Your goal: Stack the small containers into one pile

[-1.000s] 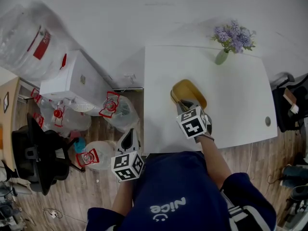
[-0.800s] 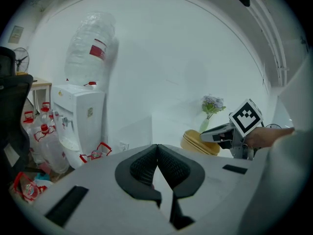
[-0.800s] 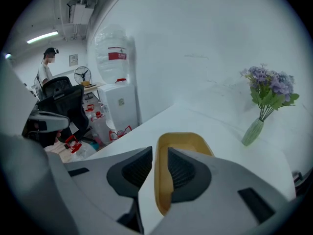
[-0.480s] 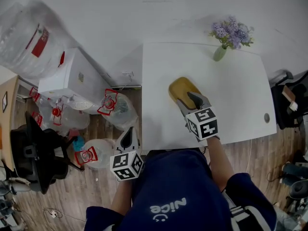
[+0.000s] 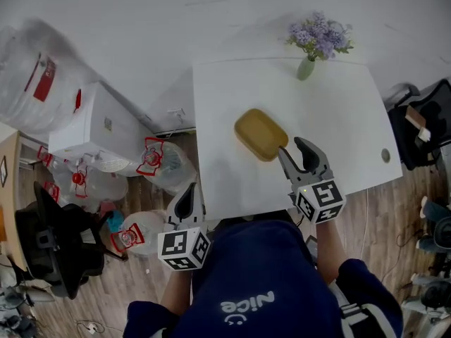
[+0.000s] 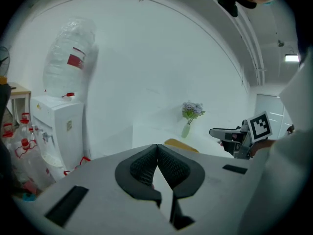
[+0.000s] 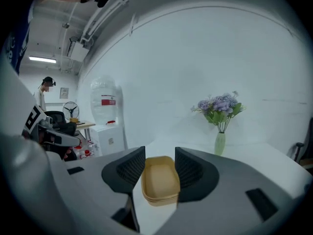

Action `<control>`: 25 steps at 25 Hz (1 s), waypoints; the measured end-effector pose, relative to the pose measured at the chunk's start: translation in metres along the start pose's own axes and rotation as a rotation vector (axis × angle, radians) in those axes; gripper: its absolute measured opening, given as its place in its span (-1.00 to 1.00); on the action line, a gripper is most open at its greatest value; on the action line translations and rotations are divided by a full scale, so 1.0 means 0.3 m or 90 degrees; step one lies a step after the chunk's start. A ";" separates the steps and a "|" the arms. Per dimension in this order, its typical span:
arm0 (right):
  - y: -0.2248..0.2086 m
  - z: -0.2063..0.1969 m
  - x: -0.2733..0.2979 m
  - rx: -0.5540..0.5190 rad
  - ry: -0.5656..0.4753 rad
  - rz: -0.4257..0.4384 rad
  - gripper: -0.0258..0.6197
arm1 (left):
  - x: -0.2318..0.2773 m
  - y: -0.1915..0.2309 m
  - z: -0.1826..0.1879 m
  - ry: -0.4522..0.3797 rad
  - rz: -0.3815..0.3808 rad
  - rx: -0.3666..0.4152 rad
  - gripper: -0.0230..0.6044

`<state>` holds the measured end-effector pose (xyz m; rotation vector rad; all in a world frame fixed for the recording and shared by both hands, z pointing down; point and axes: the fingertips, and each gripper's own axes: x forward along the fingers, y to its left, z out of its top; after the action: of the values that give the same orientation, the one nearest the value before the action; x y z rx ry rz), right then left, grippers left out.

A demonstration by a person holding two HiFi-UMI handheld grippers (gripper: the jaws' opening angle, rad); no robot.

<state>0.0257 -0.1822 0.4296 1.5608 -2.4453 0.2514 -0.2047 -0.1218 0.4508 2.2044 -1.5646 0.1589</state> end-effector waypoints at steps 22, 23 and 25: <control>-0.033 -0.068 -0.171 0.021 -0.045 -0.080 -0.50 | 0.033 -0.117 0.040 -0.030 -0.035 0.033 -0.87; -0.028 -0.070 -0.167 0.022 -0.043 -0.074 -0.58 | 0.033 -0.114 0.036 -0.027 -0.032 0.031 -0.87; -0.013 -0.074 -0.157 0.022 -0.035 -0.052 -0.69 | 0.033 -0.103 0.030 -0.023 -0.023 0.024 -0.88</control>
<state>0.0506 -0.1371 0.4378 1.6997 -2.4234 0.2405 -0.1740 -0.1258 0.4374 2.2755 -1.5509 0.1402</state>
